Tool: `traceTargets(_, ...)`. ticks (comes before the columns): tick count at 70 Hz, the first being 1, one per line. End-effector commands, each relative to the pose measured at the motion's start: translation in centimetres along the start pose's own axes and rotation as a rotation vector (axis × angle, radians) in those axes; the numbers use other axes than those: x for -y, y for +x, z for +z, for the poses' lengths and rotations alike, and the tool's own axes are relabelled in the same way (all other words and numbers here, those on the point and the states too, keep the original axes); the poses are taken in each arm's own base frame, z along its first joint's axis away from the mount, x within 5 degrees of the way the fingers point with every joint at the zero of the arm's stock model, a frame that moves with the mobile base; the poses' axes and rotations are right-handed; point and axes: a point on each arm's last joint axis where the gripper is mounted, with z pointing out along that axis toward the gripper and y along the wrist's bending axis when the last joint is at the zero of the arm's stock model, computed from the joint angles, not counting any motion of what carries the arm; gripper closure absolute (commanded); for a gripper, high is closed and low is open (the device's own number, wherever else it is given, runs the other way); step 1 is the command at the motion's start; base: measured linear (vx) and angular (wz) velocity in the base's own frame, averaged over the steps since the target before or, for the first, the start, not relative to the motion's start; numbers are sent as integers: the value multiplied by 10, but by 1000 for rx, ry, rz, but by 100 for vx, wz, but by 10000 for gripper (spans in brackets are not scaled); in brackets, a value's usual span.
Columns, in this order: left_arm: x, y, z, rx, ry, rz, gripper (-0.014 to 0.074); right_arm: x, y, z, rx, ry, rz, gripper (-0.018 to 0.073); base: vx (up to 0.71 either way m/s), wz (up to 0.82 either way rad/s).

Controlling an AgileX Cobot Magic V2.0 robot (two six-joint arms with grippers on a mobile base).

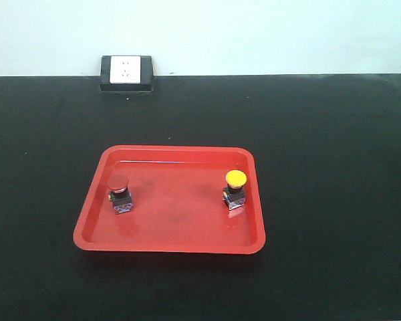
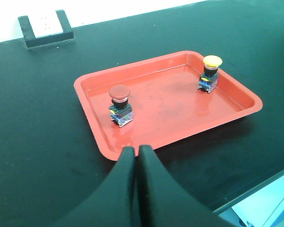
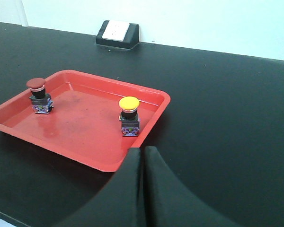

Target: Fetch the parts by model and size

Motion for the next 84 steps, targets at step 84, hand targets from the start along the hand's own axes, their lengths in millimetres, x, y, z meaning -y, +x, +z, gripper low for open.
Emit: traceTargets(84,-28,70,25,493,-437,-12,603,0,-15,-3,97,4,-14,569,0,0)
